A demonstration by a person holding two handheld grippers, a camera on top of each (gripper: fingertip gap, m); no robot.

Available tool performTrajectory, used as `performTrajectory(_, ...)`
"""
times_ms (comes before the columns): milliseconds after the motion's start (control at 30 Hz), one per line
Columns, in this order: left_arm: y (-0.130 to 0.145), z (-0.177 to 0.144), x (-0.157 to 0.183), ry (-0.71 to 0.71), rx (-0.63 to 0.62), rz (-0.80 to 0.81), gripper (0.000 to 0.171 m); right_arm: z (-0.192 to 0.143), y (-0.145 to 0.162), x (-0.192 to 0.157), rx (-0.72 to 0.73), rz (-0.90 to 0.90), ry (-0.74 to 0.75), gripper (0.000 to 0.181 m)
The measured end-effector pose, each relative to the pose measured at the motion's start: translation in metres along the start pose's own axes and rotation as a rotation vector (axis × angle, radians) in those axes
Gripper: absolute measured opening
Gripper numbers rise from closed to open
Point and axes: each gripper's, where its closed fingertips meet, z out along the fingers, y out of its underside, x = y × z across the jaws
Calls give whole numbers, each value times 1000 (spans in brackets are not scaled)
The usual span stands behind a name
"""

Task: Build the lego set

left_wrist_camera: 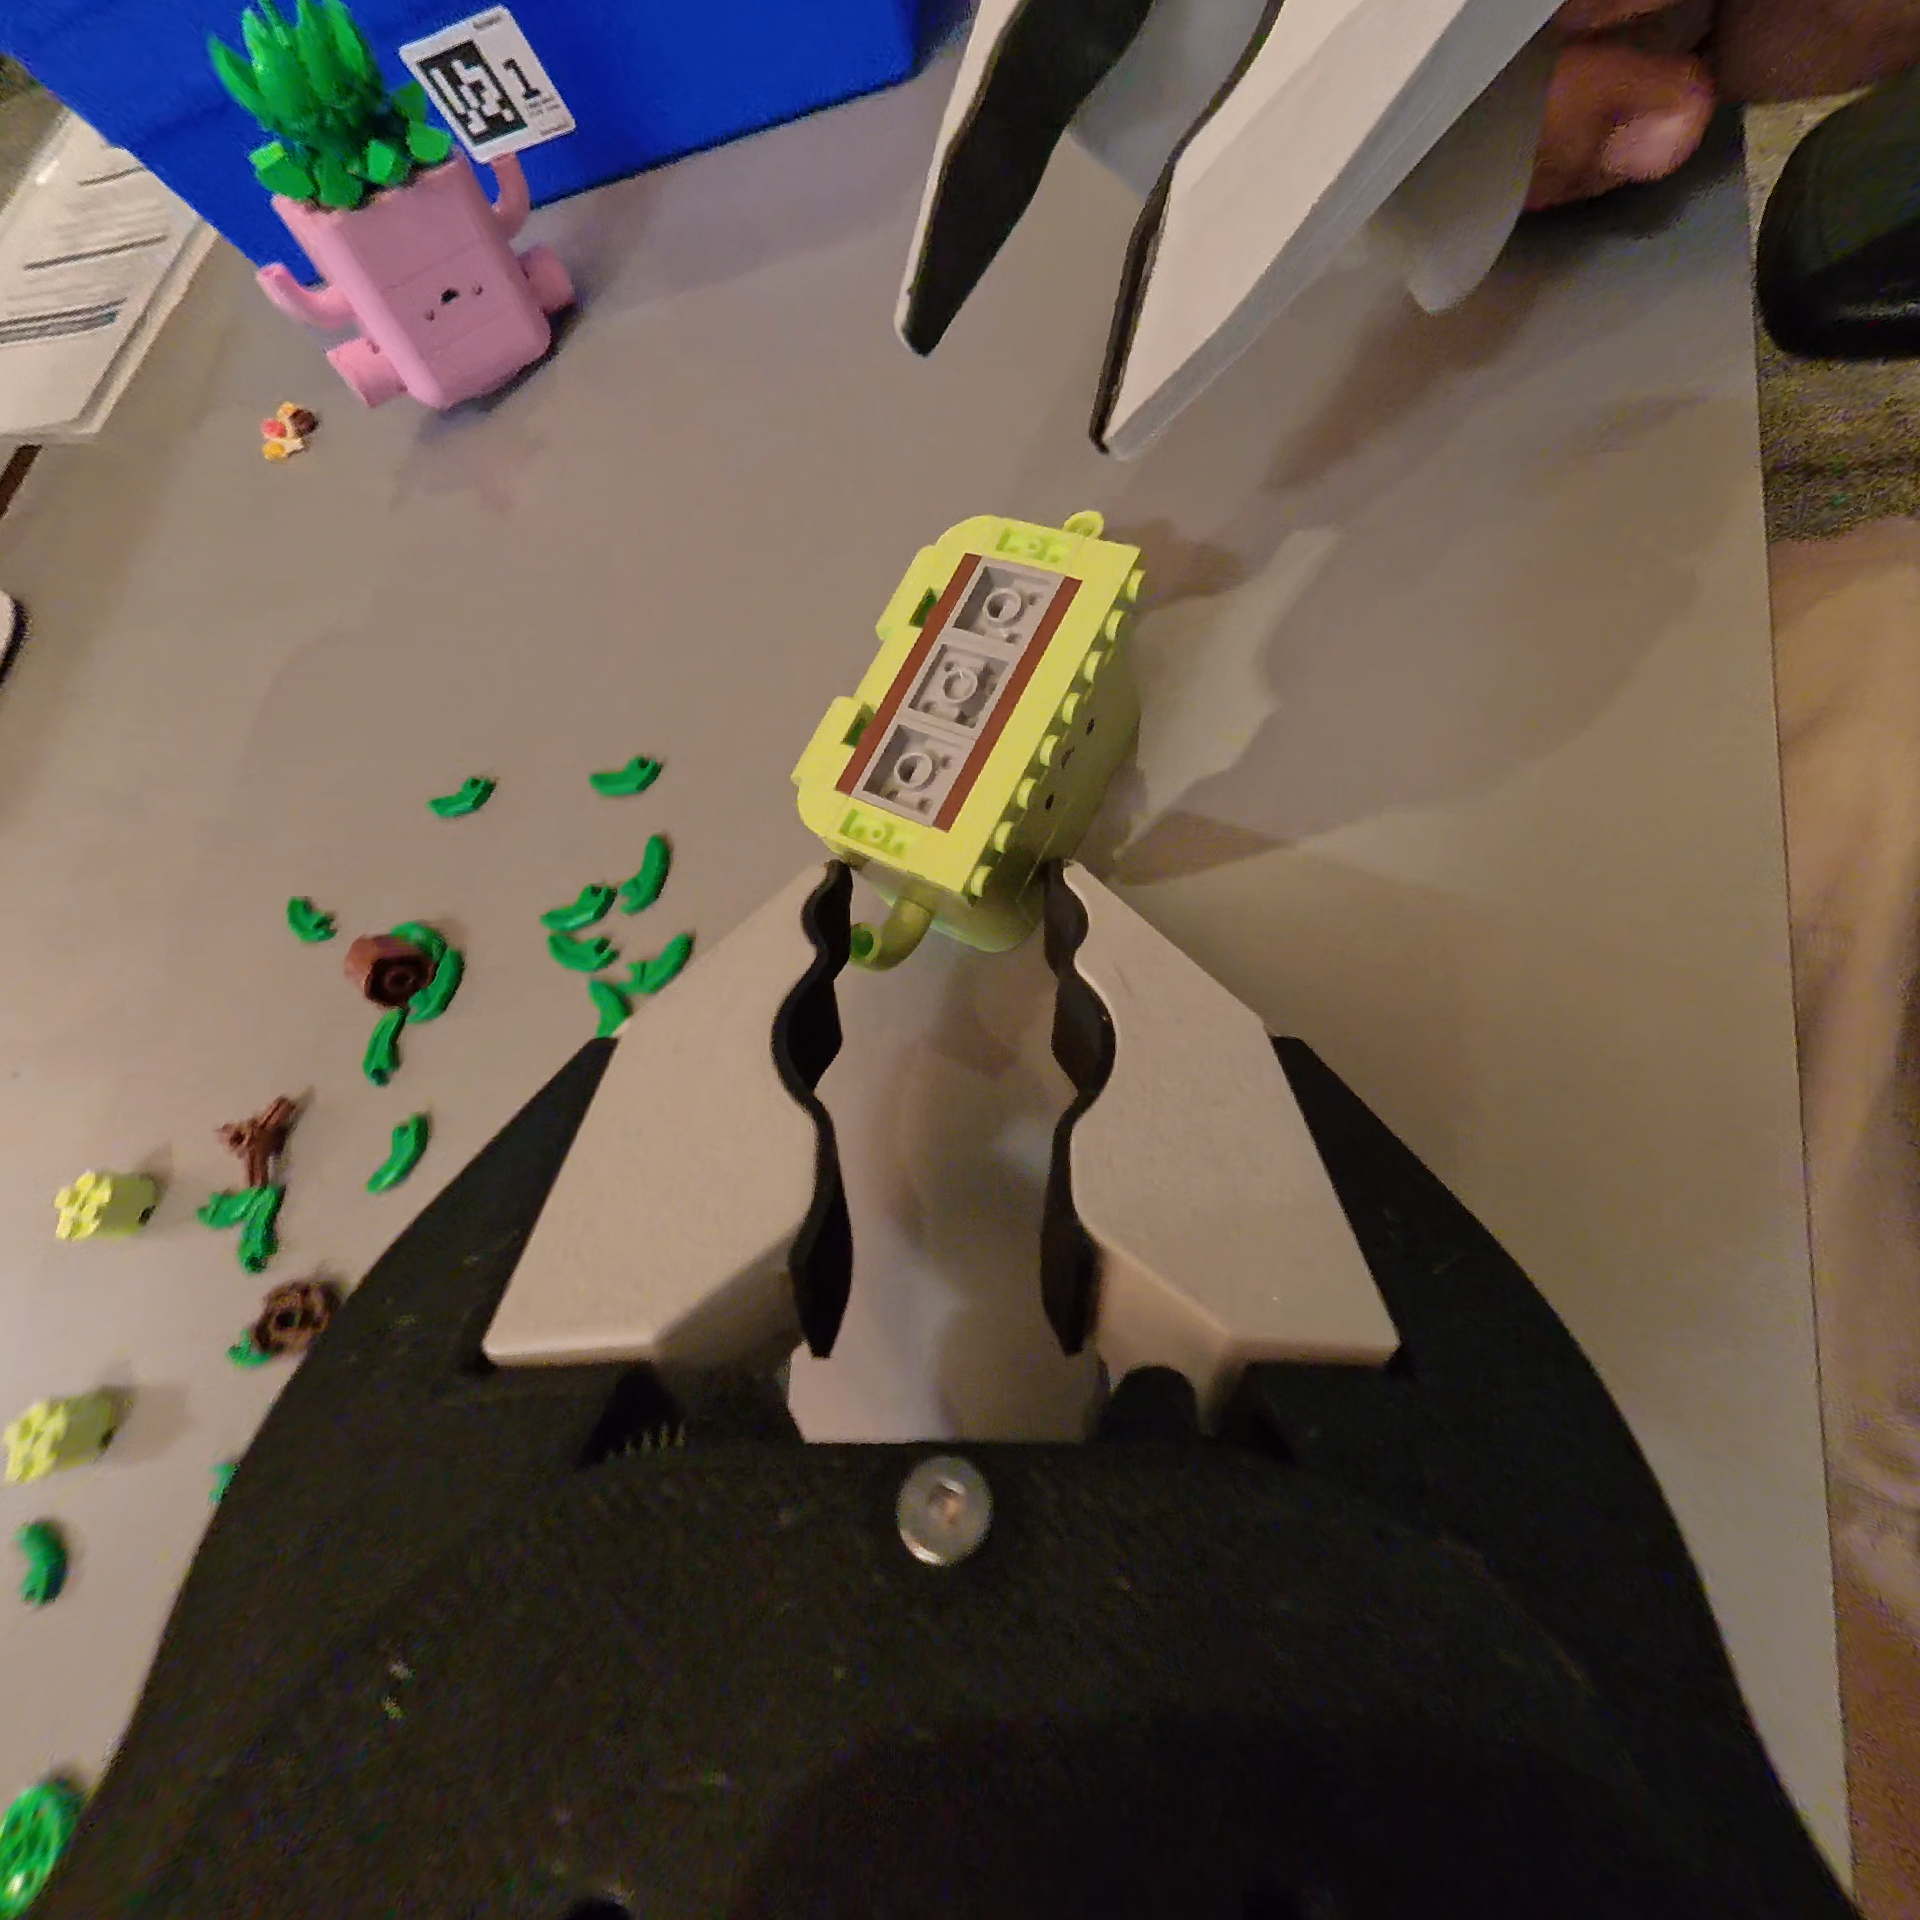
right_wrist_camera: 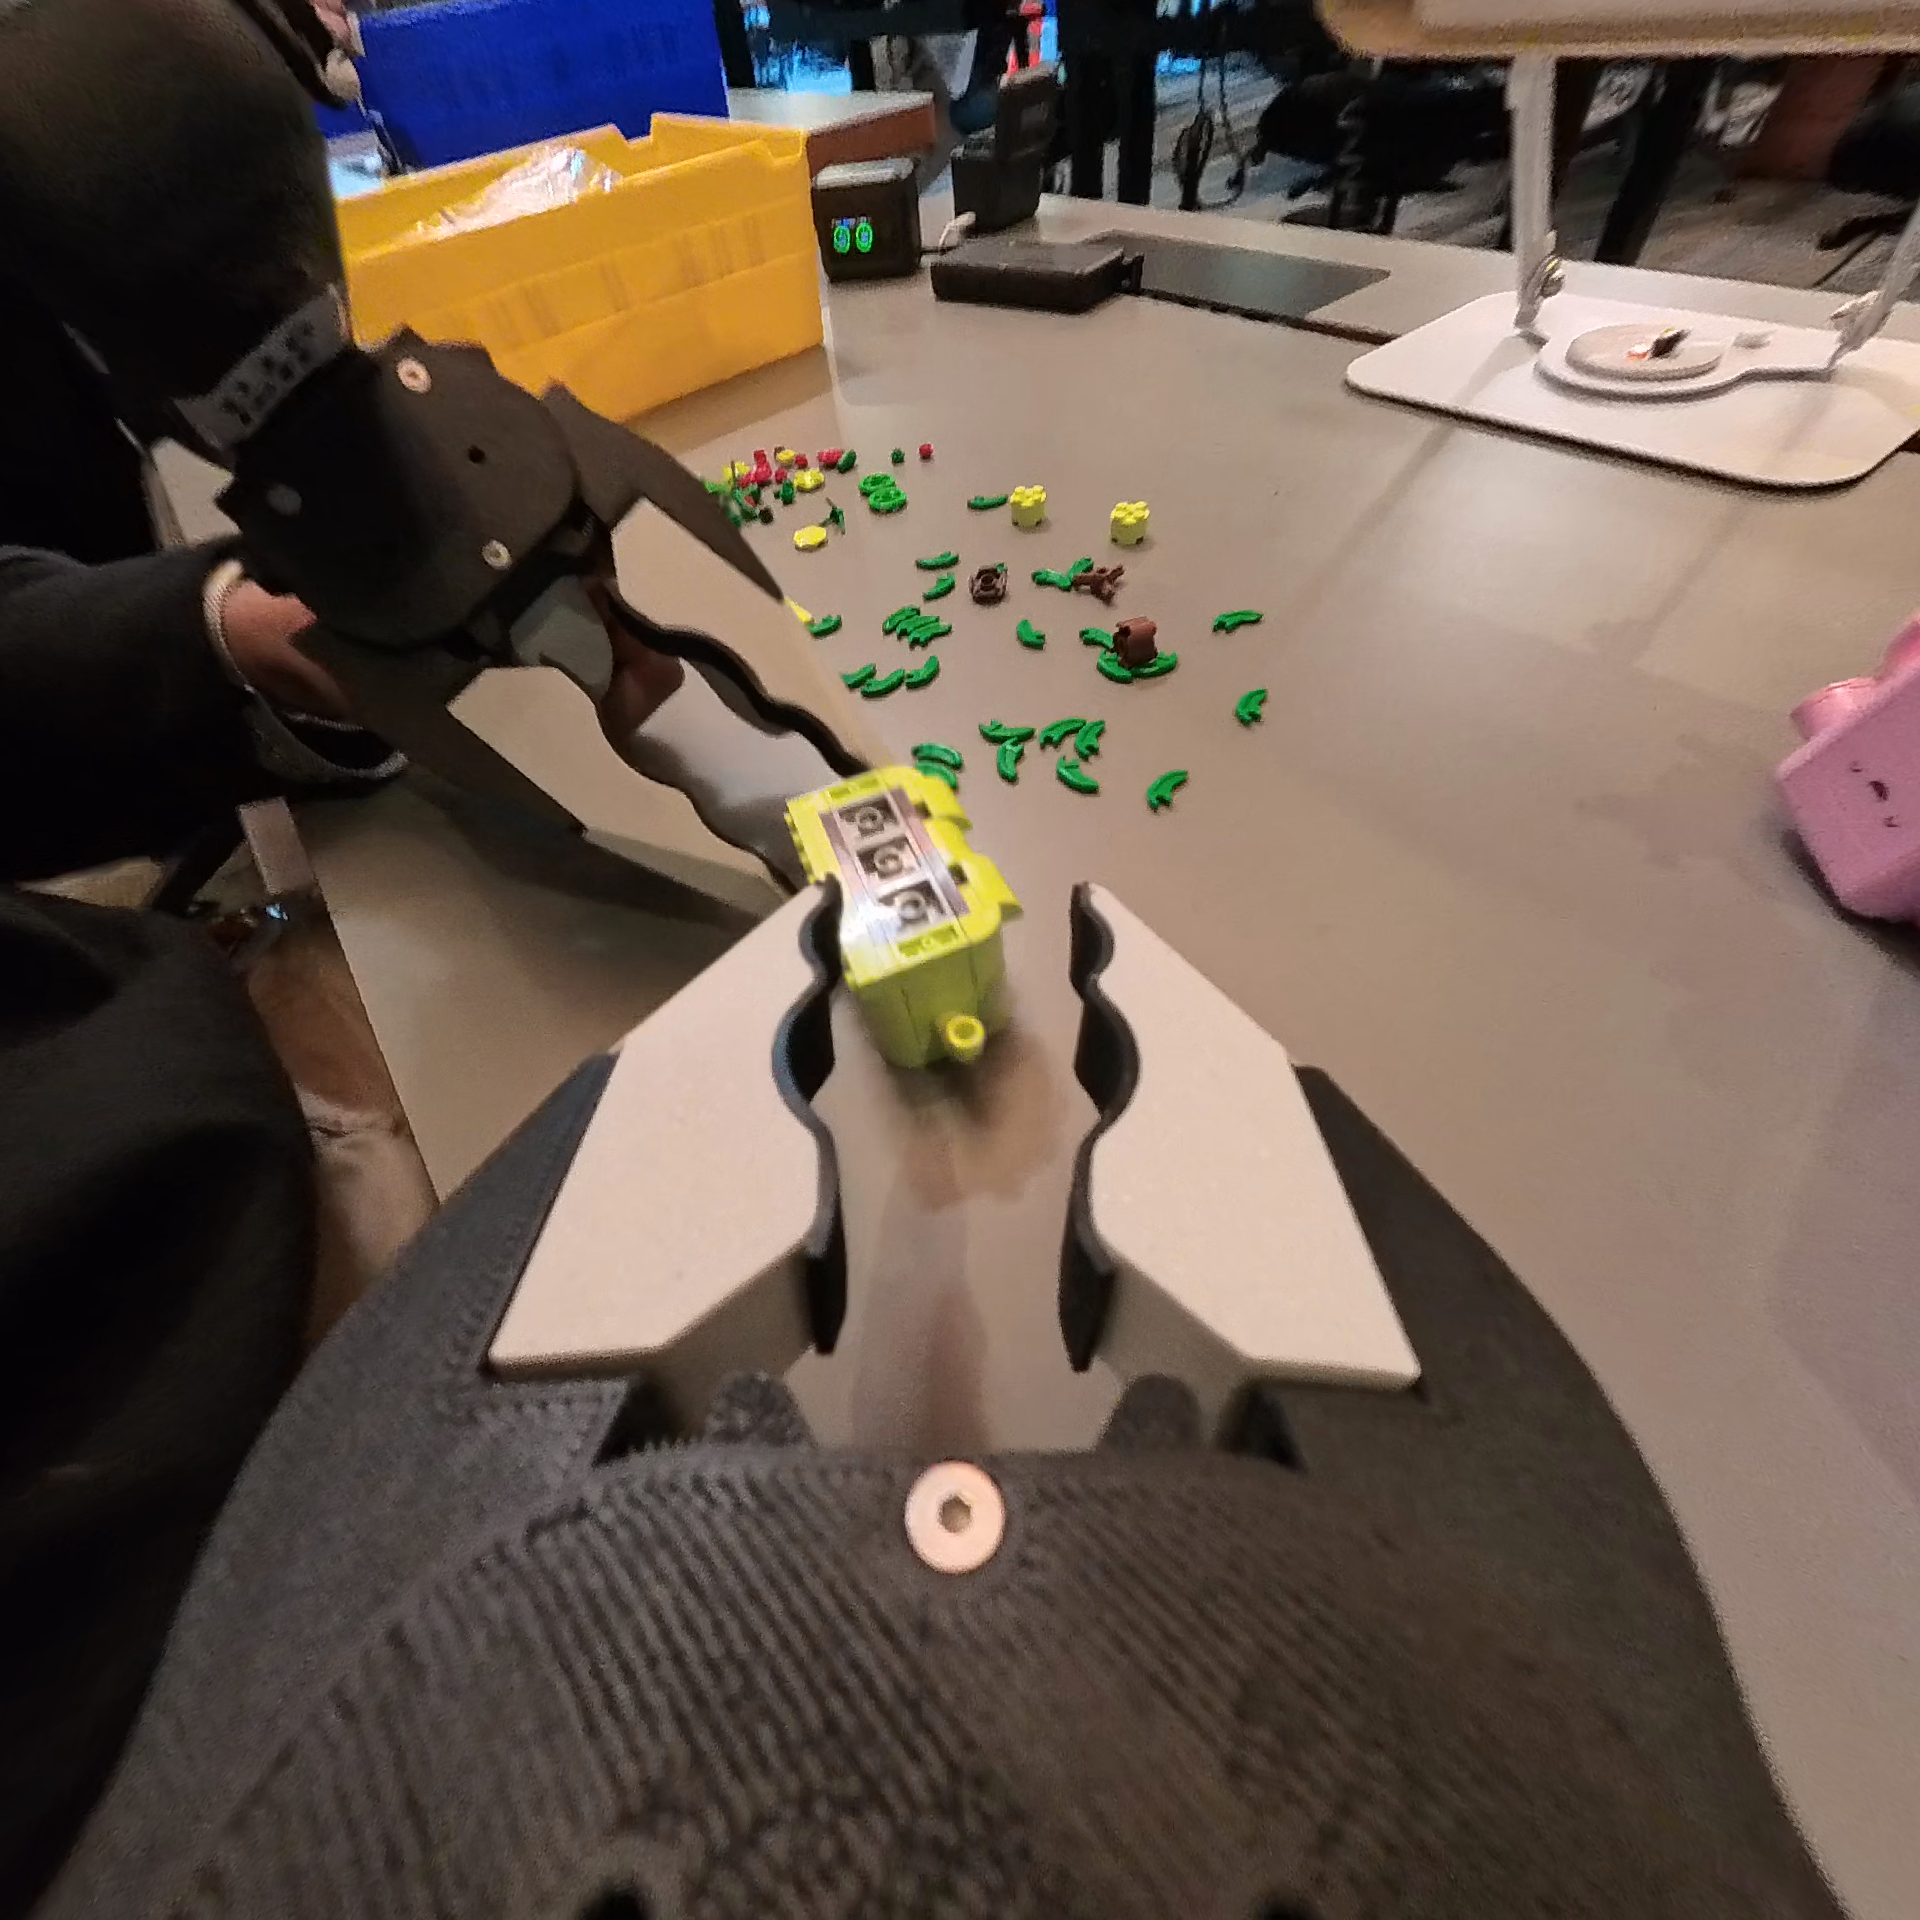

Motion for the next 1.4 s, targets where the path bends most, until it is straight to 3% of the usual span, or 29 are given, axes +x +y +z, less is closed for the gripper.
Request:
performTrajectory(100, -17, 20, 1, 11, -2, -20, 37, -14, -12, 16, 105, 39, 72, 41)
performTrajectory(233, -39, 47, 0, -14, -10, -15, 38, -47, -16, 59, 176, -4, 321, 42)
performTrajectory(333, -48, 59, -2, -48, -18, -21, 46, -63, -19, 71, 225, -11, 405, 44)
performTrajectory(467, -59, 47, 1, -60, 54, -73, 62, -62, -26, 64, 278, 2, 371, 44)
performTrajectory(567, -53, 23, -6, -83, 92, -134, 63, -57, -27, 59, 273, -35, 365, 43)
performTrajectory(767, -16, -48, -56, -210, 227, -393, 47, -33, -40, 18, 284, -126, 286, 42)
performTrajectory(933, 45, -106, -123, -454, 165, -462, 35, 10, -51, -32, 288, -234, 205, 36)
performTrajectory(1100, 94, -171, -196, -626, 162, -566, 20, 49, -47, -65, 253, -181, 87, 35)
performTrajectory(1200, 105, -184, -232, -579, 126, -546, 2, 73, -42, -75, 172, -226, 57, 34)
performTrajectory(1300, 114, -184, -260, -608, 131, -528, 0, 103, -41, -87, 98, -220, -1, 40)
performTrajectory(1400, 116, -178, -263, -593, 205, -549, 0, 137, -36, -103, -9, -171, -78, 44)
